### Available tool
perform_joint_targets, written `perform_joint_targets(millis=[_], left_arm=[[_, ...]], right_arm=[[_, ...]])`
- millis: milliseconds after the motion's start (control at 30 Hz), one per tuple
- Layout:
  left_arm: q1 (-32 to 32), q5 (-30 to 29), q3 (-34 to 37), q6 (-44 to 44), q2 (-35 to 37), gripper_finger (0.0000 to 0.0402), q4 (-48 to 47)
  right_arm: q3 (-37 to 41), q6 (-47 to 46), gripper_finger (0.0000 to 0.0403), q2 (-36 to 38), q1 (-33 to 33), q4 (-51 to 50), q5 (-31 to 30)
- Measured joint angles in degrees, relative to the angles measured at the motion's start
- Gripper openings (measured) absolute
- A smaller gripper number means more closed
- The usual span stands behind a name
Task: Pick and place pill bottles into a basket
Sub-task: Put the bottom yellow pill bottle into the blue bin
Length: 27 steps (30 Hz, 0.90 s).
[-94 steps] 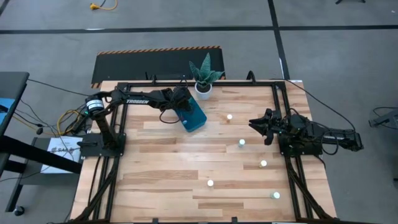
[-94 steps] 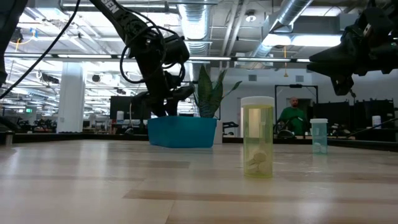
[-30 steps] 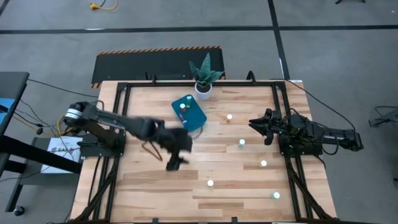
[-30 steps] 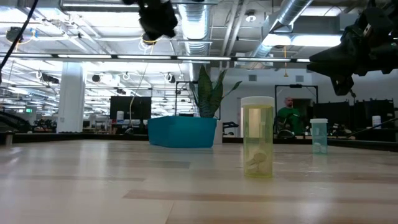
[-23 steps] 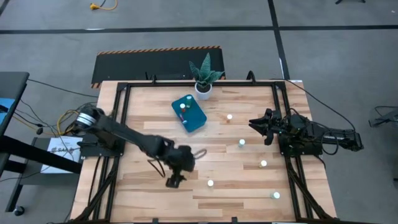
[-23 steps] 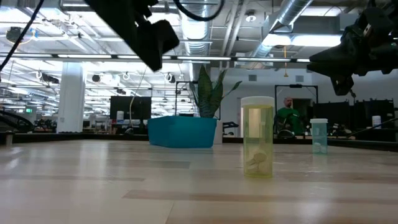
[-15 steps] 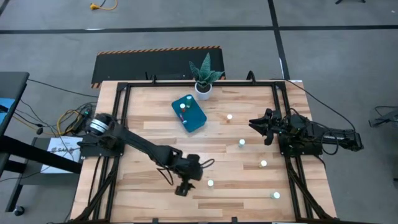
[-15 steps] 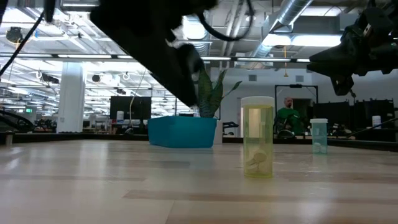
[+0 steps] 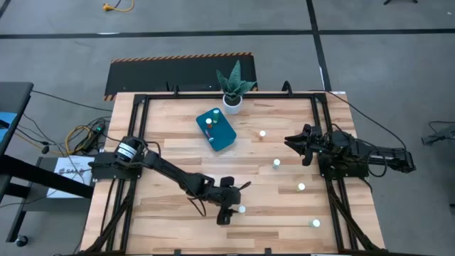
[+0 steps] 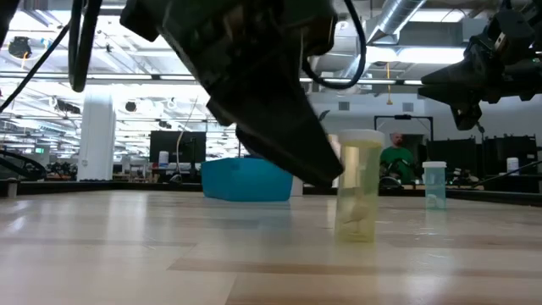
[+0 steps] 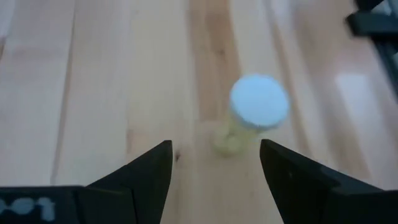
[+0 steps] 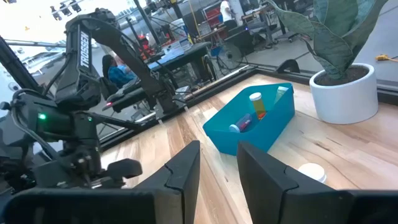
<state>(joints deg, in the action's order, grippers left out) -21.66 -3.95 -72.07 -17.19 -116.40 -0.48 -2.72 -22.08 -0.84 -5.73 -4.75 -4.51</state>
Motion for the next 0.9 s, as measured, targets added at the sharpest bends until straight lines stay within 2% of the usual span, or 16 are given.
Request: perform_joint_targets(millis=[100,400,900], left_arm=[[-0.6,0.9,0.0,-0.3,0.0,0.0231,3.1],[-2.3,2.0,0.0,-1.1,0.0,0.0231,3.7],[-2.5,-1.5,0.0,-0.9,-0.1,0.0230,6.8]], right_arm=[[0.0,0.0,0.0100,0.0,0.0,0.0,0.0],[0.0,0.0,0.0100,0.0,0.0,0.0,0.0],[0.0,0.0,0.0100,0.0,0.0,0.0,0.0]])
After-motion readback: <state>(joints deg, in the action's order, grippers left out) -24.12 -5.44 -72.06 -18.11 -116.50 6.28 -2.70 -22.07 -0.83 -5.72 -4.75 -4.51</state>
